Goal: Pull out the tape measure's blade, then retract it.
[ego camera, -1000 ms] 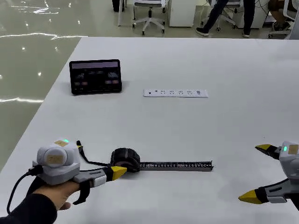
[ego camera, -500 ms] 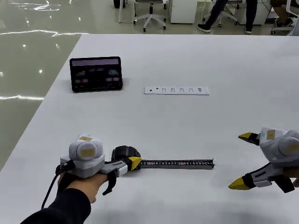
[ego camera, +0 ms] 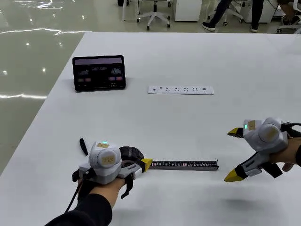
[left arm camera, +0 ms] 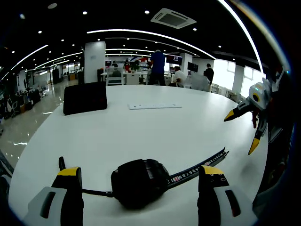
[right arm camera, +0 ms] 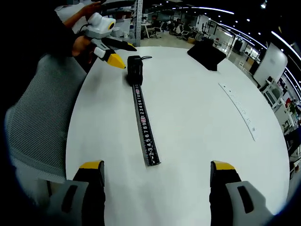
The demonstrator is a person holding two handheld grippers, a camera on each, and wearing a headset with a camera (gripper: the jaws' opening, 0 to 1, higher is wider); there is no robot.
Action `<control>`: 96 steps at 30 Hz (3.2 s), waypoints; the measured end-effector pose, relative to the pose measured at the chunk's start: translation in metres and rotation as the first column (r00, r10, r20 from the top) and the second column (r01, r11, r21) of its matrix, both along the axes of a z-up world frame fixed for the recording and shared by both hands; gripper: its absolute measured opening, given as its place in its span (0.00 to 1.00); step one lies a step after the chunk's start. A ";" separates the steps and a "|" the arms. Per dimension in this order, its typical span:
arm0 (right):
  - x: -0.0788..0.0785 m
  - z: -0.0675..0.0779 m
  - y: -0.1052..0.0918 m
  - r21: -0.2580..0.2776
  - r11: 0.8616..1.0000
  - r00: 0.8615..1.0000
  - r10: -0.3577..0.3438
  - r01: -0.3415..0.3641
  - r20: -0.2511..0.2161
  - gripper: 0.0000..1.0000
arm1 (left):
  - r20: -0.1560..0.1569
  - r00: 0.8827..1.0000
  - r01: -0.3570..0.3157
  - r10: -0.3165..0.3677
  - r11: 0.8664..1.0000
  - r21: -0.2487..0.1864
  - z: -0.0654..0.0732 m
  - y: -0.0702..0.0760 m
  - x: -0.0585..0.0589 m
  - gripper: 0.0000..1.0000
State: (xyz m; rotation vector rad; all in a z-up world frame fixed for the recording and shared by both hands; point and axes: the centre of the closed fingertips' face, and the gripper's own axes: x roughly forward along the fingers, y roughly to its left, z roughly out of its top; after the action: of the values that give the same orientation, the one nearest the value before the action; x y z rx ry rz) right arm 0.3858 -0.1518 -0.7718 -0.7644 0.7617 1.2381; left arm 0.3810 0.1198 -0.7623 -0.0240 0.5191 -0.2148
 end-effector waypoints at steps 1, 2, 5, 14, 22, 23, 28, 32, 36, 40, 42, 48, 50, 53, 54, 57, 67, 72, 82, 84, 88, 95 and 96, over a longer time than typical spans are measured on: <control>0.002 -0.002 0.001 -0.009 1.000 1.000 0.003 -0.003 -0.009 0.87 | 0.009 1.000 0.008 -0.008 1.000 0.000 -0.001 -0.002 0.000 1.00; 0.003 -0.003 0.001 -0.016 1.000 1.000 0.009 -0.010 -0.017 0.86 | 0.015 1.000 0.017 -0.017 1.000 0.002 -0.001 -0.004 0.000 1.00; 0.007 -0.011 0.003 -0.037 0.999 0.999 0.033 -0.034 -0.030 0.82 | 0.031 0.999 0.023 -0.024 1.000 0.020 -0.003 -0.004 0.003 1.00; 0.011 -0.033 0.010 -0.082 0.992 0.994 0.089 -0.094 -0.067 0.69 | 0.039 0.999 0.021 -0.022 1.000 0.022 -0.005 -0.004 0.007 1.00; 0.009 -0.055 0.004 -0.126 0.982 0.988 0.130 -0.140 -0.085 0.52 | 0.042 0.999 0.033 -0.034 0.999 0.027 -0.009 -0.007 0.010 1.00; 0.009 -0.056 0.003 -0.127 0.982 0.988 0.129 -0.140 -0.088 0.50 | 0.044 0.998 0.034 -0.035 0.999 0.026 -0.008 -0.008 0.010 1.00; 0.009 -0.063 0.001 -0.125 0.984 0.987 0.116 -0.129 -0.107 0.42 | 0.038 0.999 0.033 -0.034 0.999 0.018 -0.010 -0.008 0.011 0.99; 0.004 -0.063 0.002 -0.124 0.982 0.985 0.129 -0.144 -0.116 0.33 | 0.031 0.999 0.031 -0.031 0.999 0.014 -0.011 -0.008 0.011 0.99; 0.003 -0.066 0.001 -0.136 0.976 0.982 0.154 -0.169 -0.111 0.27 | 0.027 0.999 0.022 -0.022 1.000 0.011 -0.012 -0.007 0.010 0.99; 0.001 -0.067 0.004 -0.142 0.972 0.979 0.171 -0.186 -0.110 0.23 | 0.022 1.000 0.003 -0.003 1.000 0.002 -0.013 -0.004 0.010 0.98; -0.001 -0.068 0.004 -0.148 0.970 0.978 0.177 -0.193 -0.110 0.20 | 0.023 1.000 0.001 -0.001 1.000 0.000 -0.013 -0.004 0.010 0.97; 0.000 -0.069 0.004 -0.154 0.968 0.977 0.182 -0.198 -0.109 0.14 | 0.022 1.000 -0.001 0.001 1.000 -0.005 -0.013 -0.003 0.011 0.97; 0.001 -0.069 0.004 -0.152 0.968 0.977 0.182 -0.197 -0.110 0.13 | 0.022 1.000 -0.001 0.002 1.000 -0.007 -0.014 -0.003 0.011 0.96; 0.000 -0.069 0.004 -0.151 0.967 0.976 0.190 -0.205 -0.108 0.12 | 0.020 1.000 0.000 0.001 1.000 -0.008 -0.014 -0.004 0.011 0.93; 0.000 -0.069 0.004 -0.152 0.966 0.975 0.195 -0.209 -0.106 0.12 | 0.017 1.000 0.000 0.000 1.000 -0.006 -0.015 -0.004 0.011 0.92; -0.001 -0.069 0.005 -0.151 0.964 0.973 0.205 -0.219 -0.102 0.12 | 0.005 1.000 0.000 0.000 1.000 -0.012 -0.017 -0.005 0.010 0.89; 0.000 -0.070 0.005 -0.168 0.961 0.973 0.203 -0.219 -0.108 0.11 | -0.037 0.999 -0.015 0.014 0.999 -0.028 -0.029 -0.007 0.011 0.79; 0.000 -0.071 0.007 -0.195 0.963 0.979 0.167 -0.188 -0.121 0.11 | -0.067 0.996 -0.055 0.053 0.998 -0.040 -0.034 -0.005 0.013 0.74; 0.001 -0.071 0.006 -0.218 0.959 0.980 0.154 -0.179 -0.129 0.11 | -0.117 0.989 -0.091 0.089 0.996 -0.019 -0.042 -0.002 0.013 0.64; 0.000 -0.071 0.006 -0.214 0.959 0.979 0.162 -0.186 -0.124 0.11 | -0.115 0.990 -0.085 0.084 0.996 -0.002 -0.043 -0.002 0.013 0.63; 0.002 -0.071 0.005 -0.180 0.971 0.983 0.138 -0.159 -0.122 0.11 | -0.116 0.991 -0.068 0.071 0.997 0.028 -0.043 -0.002 0.013 0.61; 0.000 -0.071 0.006 -0.171 0.974 0.984 0.127 -0.147 -0.121 0.10 | -0.128 0.990 -0.058 0.062 0.998 0.031 -0.044 -0.001 0.012 0.59; 0.000 -0.071 0.006 -0.172 0.974 0.985 0.125 -0.145 -0.122 0.10 | -0.130 0.990 -0.058 0.061 0.998 0.027 -0.044 -0.001 0.012 0.59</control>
State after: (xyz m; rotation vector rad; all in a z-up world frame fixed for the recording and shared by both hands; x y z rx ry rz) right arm 0.3860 -0.1457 -0.8428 -0.9137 0.9343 1.3551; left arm 0.3933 0.1187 -0.8064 -0.0310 0.6509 -0.1489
